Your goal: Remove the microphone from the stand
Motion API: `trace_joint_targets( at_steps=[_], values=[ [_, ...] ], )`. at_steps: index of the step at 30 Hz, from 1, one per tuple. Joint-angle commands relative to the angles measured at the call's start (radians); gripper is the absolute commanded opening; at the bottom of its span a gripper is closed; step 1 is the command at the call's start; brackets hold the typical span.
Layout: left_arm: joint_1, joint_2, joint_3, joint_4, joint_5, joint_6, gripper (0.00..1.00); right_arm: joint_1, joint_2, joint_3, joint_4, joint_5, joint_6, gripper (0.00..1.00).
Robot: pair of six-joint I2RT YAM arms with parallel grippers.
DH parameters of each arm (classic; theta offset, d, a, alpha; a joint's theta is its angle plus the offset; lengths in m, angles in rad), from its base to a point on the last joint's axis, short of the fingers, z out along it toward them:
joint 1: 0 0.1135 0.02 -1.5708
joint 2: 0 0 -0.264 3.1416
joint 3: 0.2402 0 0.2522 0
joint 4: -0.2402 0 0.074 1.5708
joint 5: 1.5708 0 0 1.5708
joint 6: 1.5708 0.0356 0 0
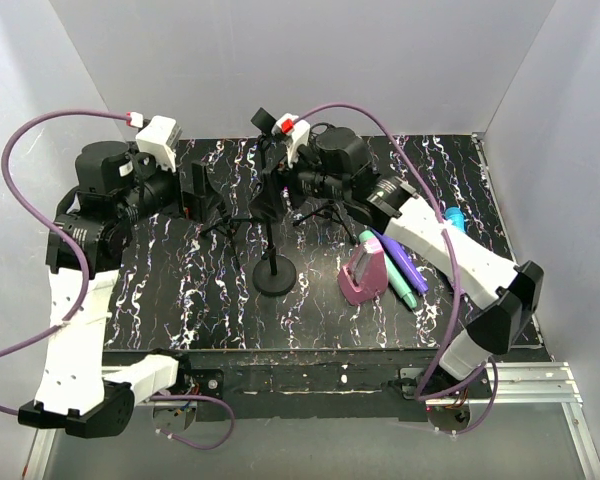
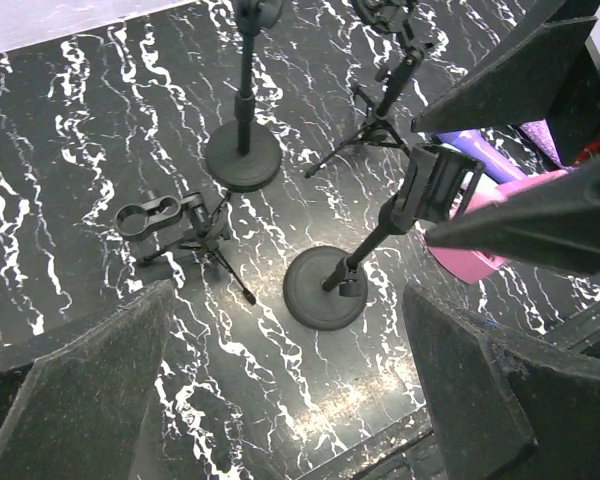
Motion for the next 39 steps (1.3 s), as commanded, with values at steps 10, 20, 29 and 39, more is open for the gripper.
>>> trace_joint_targets(
  at_steps=[10,20,29,39],
  values=[
    [0.006,-0.085,-0.083,0.023,0.054,-0.008,0.98,-0.01,0.031,0.115,-0.142,-0.096,-0.061,0.58],
    [0.006,-0.151,-0.241,0.112,0.385,0.26,0.98,-0.171,0.199,0.323,-0.134,-0.703,-0.22,0.49],
    [0.006,-0.035,-0.422,0.468,0.598,0.292,0.88,-0.18,0.273,0.442,-0.176,-0.813,-0.266,0.67],
    [0.004,0.108,-0.417,0.54,0.694,0.389,0.87,-0.232,0.146,0.353,-0.039,-0.683,-0.135,0.88]
  ],
)
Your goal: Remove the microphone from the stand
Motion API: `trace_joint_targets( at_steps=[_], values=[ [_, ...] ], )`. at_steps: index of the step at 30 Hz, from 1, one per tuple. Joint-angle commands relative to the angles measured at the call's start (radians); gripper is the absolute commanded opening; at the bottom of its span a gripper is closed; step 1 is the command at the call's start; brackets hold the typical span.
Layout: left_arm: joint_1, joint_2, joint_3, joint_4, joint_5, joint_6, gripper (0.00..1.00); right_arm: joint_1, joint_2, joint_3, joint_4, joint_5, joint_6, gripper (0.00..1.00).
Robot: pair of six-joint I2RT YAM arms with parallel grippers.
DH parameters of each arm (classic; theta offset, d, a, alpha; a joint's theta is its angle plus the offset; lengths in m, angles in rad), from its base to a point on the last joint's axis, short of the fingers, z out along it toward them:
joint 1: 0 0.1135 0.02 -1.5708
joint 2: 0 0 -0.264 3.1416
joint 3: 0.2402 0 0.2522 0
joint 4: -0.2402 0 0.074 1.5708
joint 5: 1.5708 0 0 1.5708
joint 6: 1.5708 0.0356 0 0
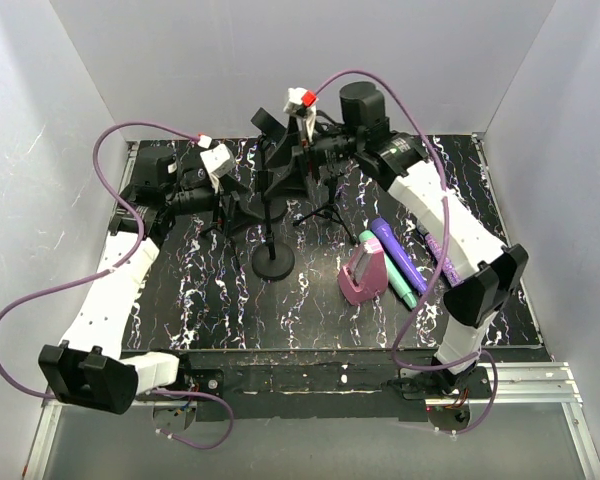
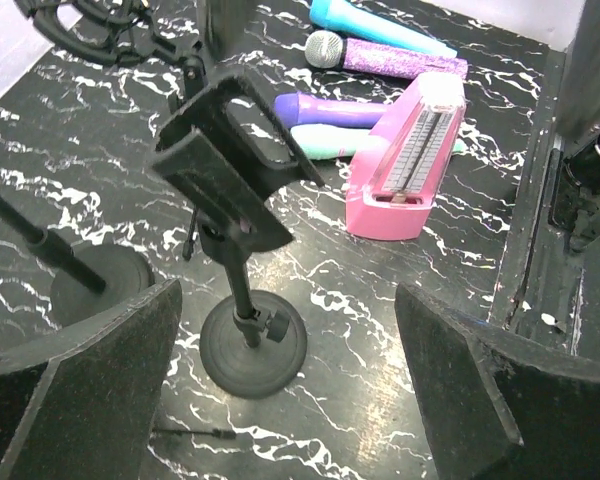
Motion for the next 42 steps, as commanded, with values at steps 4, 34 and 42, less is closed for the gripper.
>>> trace_joint_targets(
  at_steps=[4,34,42],
  values=[
    [-0.003,0.079,0.023,0.092,0.148,0.082,0.85,-0.04,-0.086,0.038,0.08,0.028,0.072,0.88],
    [-0.077,-0.016,-0.053,0.308,-0.415,-0.63,0.0,-0.12,-0.304,-0.49,-0.062,0.401,0.161,0.71],
    [-0.077,0.016,-0.017,0.133,-0.788,-0.857,0.0,-0.028,-0.149,-0.402,-0.158,0.38,0.252,0.61]
  ],
)
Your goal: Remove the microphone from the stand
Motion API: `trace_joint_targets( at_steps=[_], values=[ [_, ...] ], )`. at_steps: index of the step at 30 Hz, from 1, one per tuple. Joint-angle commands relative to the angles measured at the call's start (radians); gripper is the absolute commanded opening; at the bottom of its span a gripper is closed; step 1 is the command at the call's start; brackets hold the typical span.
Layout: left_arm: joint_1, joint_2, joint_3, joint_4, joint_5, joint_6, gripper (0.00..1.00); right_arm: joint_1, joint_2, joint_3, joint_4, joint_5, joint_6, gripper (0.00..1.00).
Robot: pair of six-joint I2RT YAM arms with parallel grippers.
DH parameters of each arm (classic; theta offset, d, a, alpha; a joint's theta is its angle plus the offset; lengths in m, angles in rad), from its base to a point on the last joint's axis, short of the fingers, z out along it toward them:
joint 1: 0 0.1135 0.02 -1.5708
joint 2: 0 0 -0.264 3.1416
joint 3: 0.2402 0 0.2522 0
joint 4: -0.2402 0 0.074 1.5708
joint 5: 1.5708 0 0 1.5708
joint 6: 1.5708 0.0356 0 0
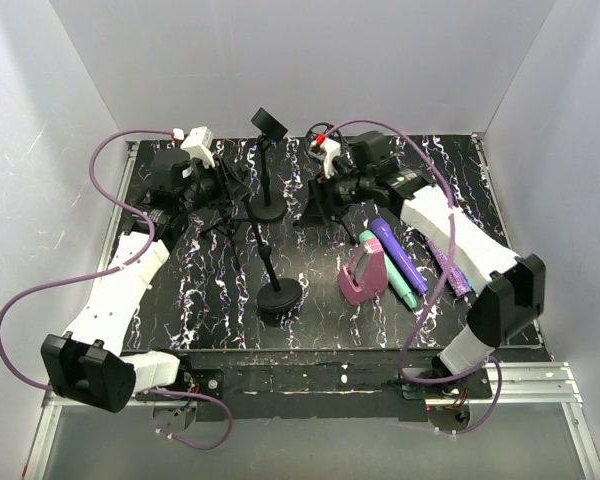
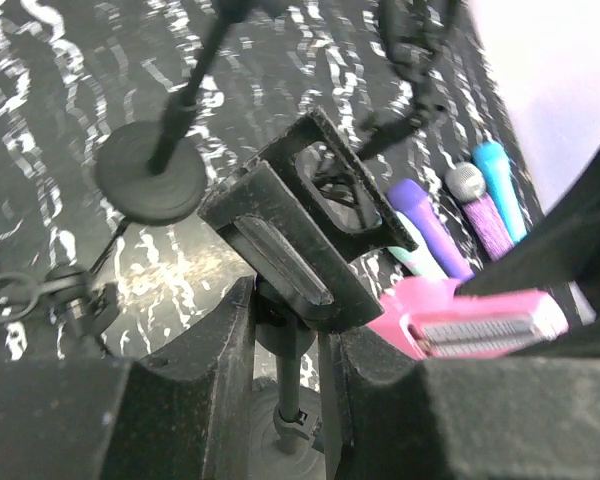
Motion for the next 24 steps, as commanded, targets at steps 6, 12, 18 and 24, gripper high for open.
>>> trace_joint_targets(
  at_steps=[6,12,18,24],
  values=[
    [0.001,0.034,0.051,-0.072,-0.279,-0.261,0.0,0.124,0.161,0.1,-0.013,0.004,0.098,0.57],
    [0.001,0.051,0.059,-0.097,-0.316,-0.299,0.0,0.169,0.242,0.157,-0.009,0.063,0.116,0.58],
    [0.0,0.049,0.048,-0.097,-0.318,-0.316,0.0,0.184,0.308,0.195,-0.007,0.089,0.121,0.57],
    [0.001,0.045,0.034,-0.09,-0.315,-0.327,0.0,0.187,0.349,0.2,0.011,0.061,0.121,0.57]
  ],
)
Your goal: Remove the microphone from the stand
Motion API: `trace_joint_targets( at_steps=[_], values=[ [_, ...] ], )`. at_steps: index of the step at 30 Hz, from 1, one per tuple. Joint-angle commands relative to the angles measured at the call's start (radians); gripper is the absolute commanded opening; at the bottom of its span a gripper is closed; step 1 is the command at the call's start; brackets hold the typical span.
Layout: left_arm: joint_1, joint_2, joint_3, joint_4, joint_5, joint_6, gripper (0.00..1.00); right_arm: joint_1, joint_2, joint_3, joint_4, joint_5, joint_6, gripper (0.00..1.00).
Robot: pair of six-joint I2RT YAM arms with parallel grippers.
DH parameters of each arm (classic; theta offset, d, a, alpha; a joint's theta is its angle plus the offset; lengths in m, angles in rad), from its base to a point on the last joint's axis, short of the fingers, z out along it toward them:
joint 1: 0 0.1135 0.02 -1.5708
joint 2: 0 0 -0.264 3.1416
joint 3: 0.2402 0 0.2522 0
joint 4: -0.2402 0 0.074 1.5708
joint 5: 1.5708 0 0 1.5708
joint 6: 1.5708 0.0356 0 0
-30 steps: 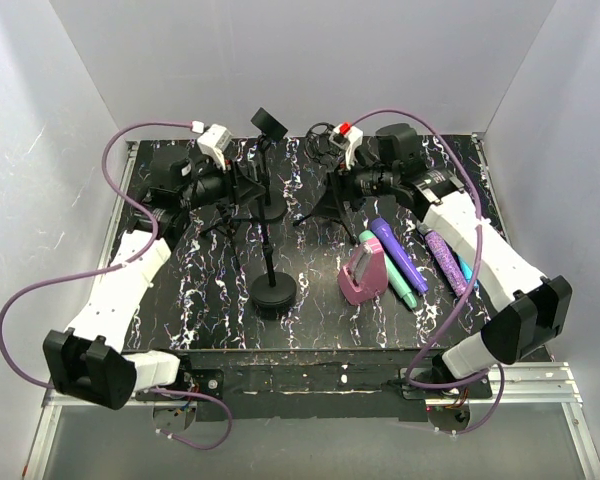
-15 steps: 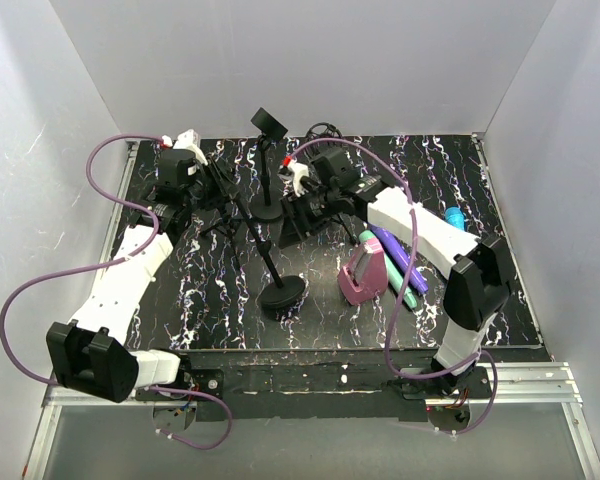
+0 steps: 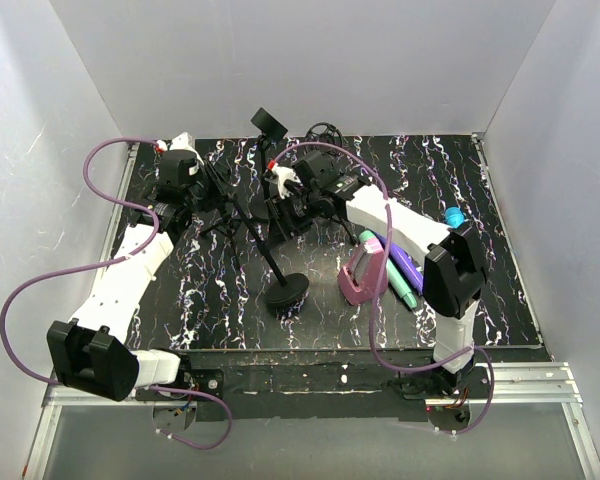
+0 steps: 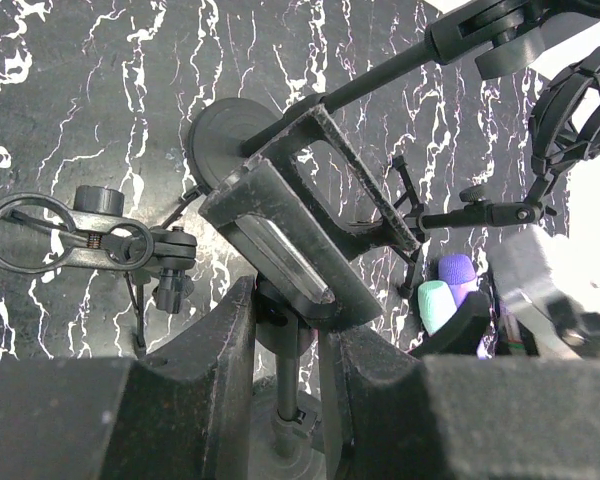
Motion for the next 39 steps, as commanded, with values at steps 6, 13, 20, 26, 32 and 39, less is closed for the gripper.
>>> trace_joint_targets(
  at_steps=[6,13,20,26,32,39],
  values=[
    [0.0,-0.017,0.018,0.017,0.027,-0.069,0.0,0.011,0.04,0.062,0.05,-0.037,0.001,0.51],
    [0.0,-0.014,0.009,0.028,0.051,-0.068,0.0,0.014,0.05,0.073,0.041,-0.1,-0.2,0.17],
    [0.002,-0.012,0.005,0.022,0.071,-0.073,0.0,0.066,-0.112,-0.16,0.162,-0.115,-1.044,0.01],
    [0.002,0.0,0.021,0.034,0.105,-0.071,0.0,0.076,-0.253,-0.761,1.09,-0.098,-1.794,0.01],
    [0.003,-0.004,0.016,0.034,0.113,-0.065,0.0,0.076,-0.313,-0.694,0.915,-0.089,-1.672,0.58],
    [0.003,-0.024,0.019,0.04,0.102,-0.059,0.0,0.053,-0.493,-0.528,0.409,0.016,-1.033,0.74]
  ],
)
